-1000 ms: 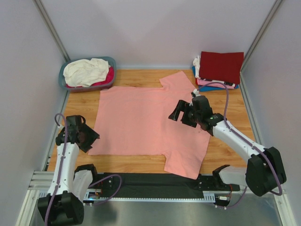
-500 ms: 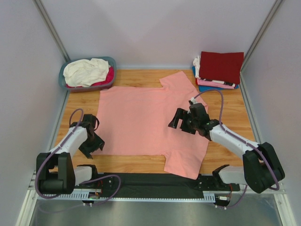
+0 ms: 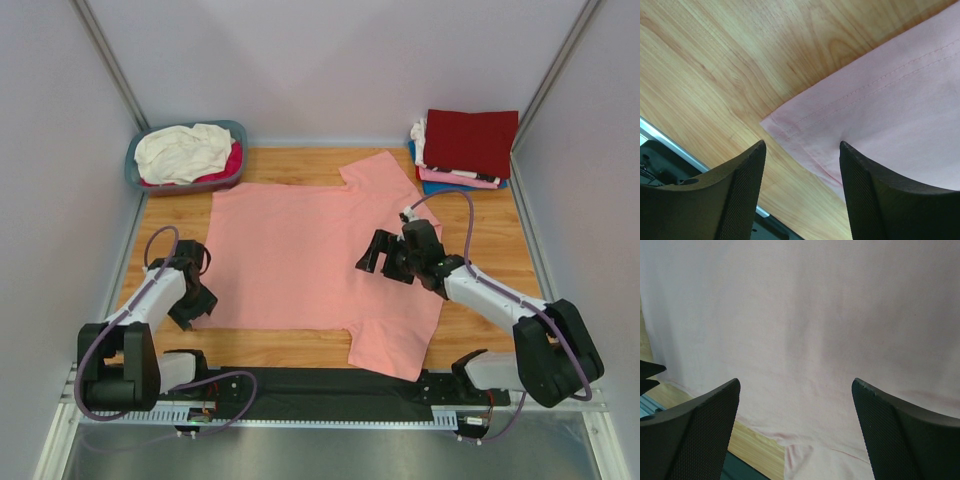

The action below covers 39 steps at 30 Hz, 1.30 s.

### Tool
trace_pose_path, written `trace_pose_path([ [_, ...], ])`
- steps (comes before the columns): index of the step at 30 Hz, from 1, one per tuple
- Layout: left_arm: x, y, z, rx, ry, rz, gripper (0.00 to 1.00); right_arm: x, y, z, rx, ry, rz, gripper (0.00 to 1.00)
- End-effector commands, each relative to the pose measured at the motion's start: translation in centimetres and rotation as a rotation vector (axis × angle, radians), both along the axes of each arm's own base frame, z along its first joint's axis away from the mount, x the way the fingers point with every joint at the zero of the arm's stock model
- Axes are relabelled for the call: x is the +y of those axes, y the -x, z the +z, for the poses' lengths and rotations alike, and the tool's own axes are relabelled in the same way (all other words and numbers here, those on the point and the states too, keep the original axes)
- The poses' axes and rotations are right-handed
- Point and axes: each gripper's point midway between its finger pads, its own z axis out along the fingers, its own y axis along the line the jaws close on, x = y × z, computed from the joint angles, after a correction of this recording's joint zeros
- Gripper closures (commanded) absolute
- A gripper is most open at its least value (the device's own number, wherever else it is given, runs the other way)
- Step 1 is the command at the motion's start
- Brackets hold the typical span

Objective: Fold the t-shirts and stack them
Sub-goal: Flatten the tshirt out

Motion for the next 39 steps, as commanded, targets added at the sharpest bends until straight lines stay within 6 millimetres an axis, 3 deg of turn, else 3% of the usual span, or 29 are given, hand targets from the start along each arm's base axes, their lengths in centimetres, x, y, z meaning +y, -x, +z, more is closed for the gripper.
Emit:
trace_pose_path([
  [1,0.3,-1.1,0.1,-0.023,-0.017,-0.011,0.35,0.4,-0.6,0.5,-0.043,-0.003,0.016,0.06],
  [6,0.2,-1.7,-0.2,-0.022,-0.006,-0.028,0.45,-0.3,-0.3,1.0,-0.041,0.014,-0.010,0.07],
  [8,0.0,-1.9,-0.4,0.004,0.002,-0.041,0.59,-1.1,0.2,1.4,-0.039,0.033,-0.030,0.07],
  [9,0.0,-2.1,-0.5,0.006,0.006,-0.044,0.73,-1.4,0.5,1.4,-0.035,0.040,-0.039,0.06],
  [16,-0.4,-2.6,-0.9,0.018,0.031,-0.074,0.98,-3.1,3.4,3.4,-0.051,0.035,-0.055,0.06],
  [22,-1.2,-3.2,-0.2,-0.041,0.072,-0.104,1.00,-4.8,5.7,4.5,-0.040,0.051,-0.088,0.06],
  [26,-1.9,-3.8,0.8,-0.090,0.110,-0.121,1.00,-7.4,8.8,2.5,0.106,0.105,-0.213,0.07],
  [28,-2.4,-3.7,1.0,-0.102,0.132,-0.135,1.00,-7.8,10.1,1.7,0.131,0.118,-0.236,0.09],
  [29,-2.5,-3.8,1.0,-0.109,0.142,-0.137,0.99,-8.5,11.1,1.3,0.153,0.139,-0.284,0.10],
  [30,-2.8,-3.7,1.2,-0.116,0.155,-0.143,0.79,-8.8,11.7,1.0,0.158,0.160,-0.292,0.10],
  [33,-3.9,-2.6,1.5,-0.130,0.192,-0.160,0.44,-8.5,14.1,0.3,0.190,0.219,-0.277,0.10],
  [35,-4.8,-2.1,1.9,-0.162,0.194,-0.162,0.30,-8.1,15.7,-0.4,0.203,0.294,-0.223,0.09],
  [39,-5.9,-0.8,1.0,-0.149,0.227,-0.144,0.28,-6.8,17.2,-2.3,0.214,0.375,-0.147,0.06],
])
